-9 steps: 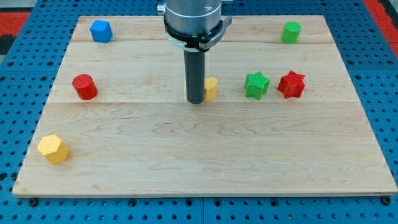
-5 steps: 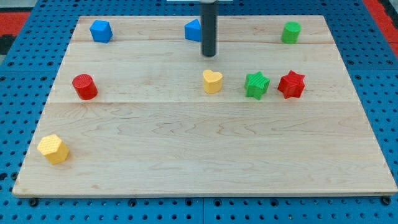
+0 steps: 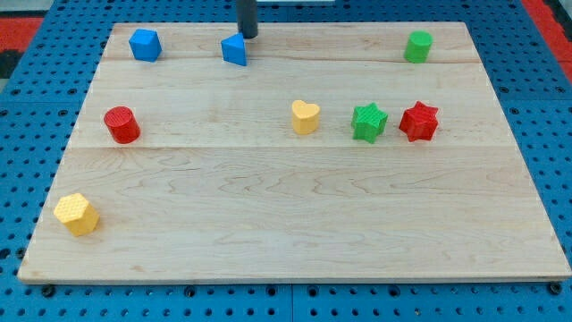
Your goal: Push the blue triangle left and down a bit
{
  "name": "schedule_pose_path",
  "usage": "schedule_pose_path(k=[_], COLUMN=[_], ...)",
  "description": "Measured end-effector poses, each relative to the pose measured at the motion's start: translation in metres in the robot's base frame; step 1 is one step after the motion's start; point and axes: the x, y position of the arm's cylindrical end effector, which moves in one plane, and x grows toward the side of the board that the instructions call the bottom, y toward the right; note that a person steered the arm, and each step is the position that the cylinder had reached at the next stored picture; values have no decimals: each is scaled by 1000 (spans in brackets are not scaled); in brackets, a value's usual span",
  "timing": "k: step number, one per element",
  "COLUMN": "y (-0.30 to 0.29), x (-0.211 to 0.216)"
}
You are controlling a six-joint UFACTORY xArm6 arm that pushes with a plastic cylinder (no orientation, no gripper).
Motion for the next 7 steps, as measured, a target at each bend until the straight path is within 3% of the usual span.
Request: schedule_pose_path(k=[1,3,5,7], y=[18,15,-14,-82], x=[24,-10,50,40])
